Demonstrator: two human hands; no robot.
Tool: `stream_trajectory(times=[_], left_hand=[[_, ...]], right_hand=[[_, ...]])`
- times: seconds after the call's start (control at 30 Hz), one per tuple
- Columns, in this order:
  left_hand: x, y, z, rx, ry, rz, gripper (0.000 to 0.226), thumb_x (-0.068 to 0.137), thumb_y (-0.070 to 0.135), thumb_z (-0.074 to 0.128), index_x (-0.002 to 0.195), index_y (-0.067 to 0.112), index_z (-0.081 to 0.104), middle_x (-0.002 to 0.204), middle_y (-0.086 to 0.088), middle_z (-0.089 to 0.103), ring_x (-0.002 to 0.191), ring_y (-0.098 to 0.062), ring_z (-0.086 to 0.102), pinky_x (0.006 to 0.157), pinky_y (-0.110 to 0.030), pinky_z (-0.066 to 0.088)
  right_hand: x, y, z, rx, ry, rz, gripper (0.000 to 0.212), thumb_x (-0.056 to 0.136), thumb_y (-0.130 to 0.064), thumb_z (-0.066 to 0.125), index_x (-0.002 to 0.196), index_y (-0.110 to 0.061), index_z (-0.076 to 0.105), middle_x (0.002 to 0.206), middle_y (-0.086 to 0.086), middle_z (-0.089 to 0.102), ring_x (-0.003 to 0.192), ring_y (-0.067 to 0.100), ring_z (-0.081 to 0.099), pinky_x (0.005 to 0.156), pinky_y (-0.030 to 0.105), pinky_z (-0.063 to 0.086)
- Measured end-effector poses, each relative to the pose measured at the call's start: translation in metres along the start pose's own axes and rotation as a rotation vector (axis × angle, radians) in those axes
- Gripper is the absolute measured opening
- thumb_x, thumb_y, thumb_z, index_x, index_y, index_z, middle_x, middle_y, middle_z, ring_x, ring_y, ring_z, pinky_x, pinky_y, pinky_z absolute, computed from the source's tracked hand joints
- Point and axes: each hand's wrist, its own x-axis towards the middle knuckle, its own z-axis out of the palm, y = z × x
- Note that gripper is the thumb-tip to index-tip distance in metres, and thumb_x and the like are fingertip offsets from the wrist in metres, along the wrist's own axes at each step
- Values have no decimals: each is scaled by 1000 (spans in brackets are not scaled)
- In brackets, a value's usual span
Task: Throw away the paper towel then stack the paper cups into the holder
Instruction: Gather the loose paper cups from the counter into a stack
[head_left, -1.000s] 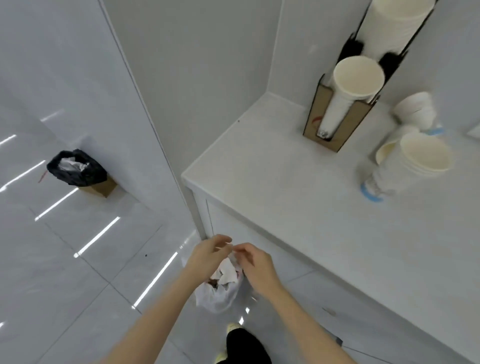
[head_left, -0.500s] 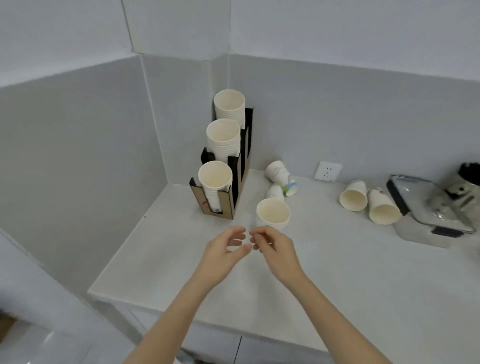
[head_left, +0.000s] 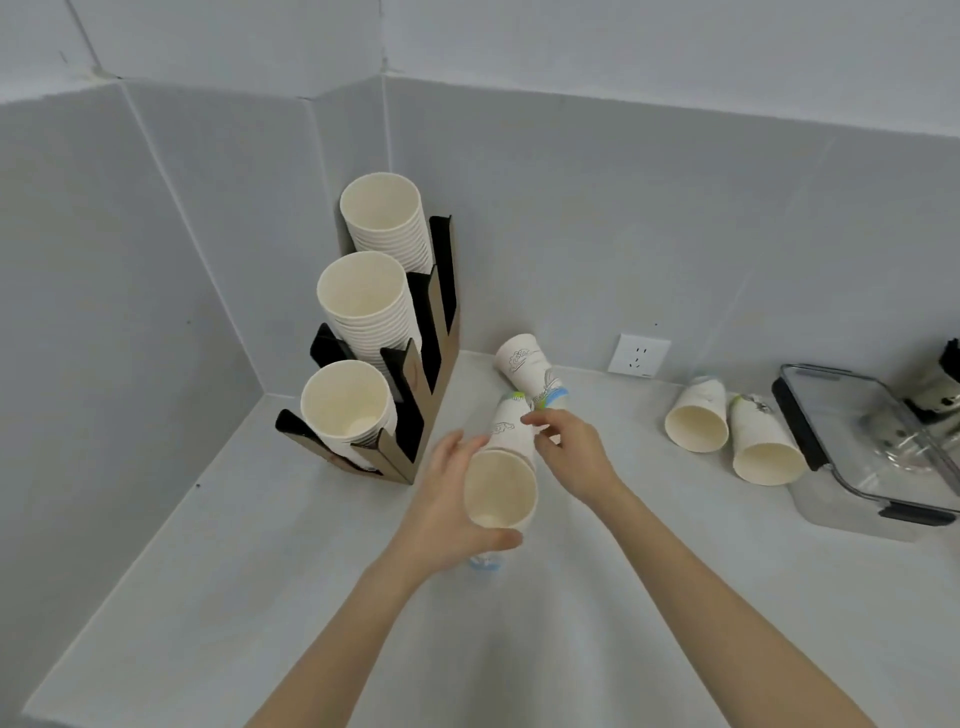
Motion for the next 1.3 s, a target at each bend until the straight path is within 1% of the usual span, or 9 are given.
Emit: stream_trajectory(times=[0.07,0.2,0.33,0.5,0.67,0.83,1.07,1.2,1.3], left_hand=[[4,-8,7,-43,-28,-22,99,38,41,78,119,57,23,120,40,18,115,27,14,85,8,16],[6,-22,18,-100,-14,-138,106,38,35,82,126,49,24,125,26,31,108,33,23,78,12,23],[6,-26,23,-111,23,-150,101,38,31,82,106,72,21,114,38,35,103,32,30,74,11,26],[2,-27,23,-168,54,-169,102,41,27,86,125,44,31,118,30,41,105,23,38,78,8,28],[4,-27,20,-168,65,-199,105,39,28,87,129,30,33,124,14,49,112,-6,48,87,-18,40],[2,-26,15,-179,74,-212,92,38,26,86,115,40,37,110,24,52,101,-4,51,70,3,35],[2,-29,14,-233,57,-234,91,35,25,86,111,42,38,105,26,52,97,-7,54,71,-15,41],[2,-30,15,-269,38,-278,91,34,27,87,107,45,35,102,18,57,92,-6,58,67,-16,42],[3,-30,15,-267,38,-263,88,33,26,87,99,51,35,103,20,57,92,4,55,65,-9,40]], right_hand=[[14,19,8,-148,-129,8,40,82,-5,51,118,-19,58,129,6,57,109,24,55,91,31,41],[22,44,25,-279,-218,-32,43,85,-23,58,126,-23,50,137,3,49,123,24,45,96,37,41],[25,53,38,-382,-105,-97,34,87,-28,55,121,-25,53,127,1,57,111,24,55,80,37,47],[30,48,38,-480,-18,-158,25,89,-22,50,112,-19,61,114,7,65,100,31,59,75,39,50],[42,30,15,-420,149,-66,23,88,-16,49,105,-14,64,95,18,69,86,38,61,69,39,48],[37,0,-30,-84,248,61,24,81,-7,52,100,-12,64,85,15,72,79,33,62,71,36,50],[12,-67,-97,143,238,-122,23,74,-2,59,87,-17,69,60,-5,63,46,-1,54,49,12,47],[-11,-85,-87,96,132,-174,24,72,0,62,87,-17,71,66,6,64,53,6,55,46,4,41],[-25,-75,-58,-115,12,-176,24,74,-4,61,91,-18,71,72,3,64,66,17,61,64,18,47]])
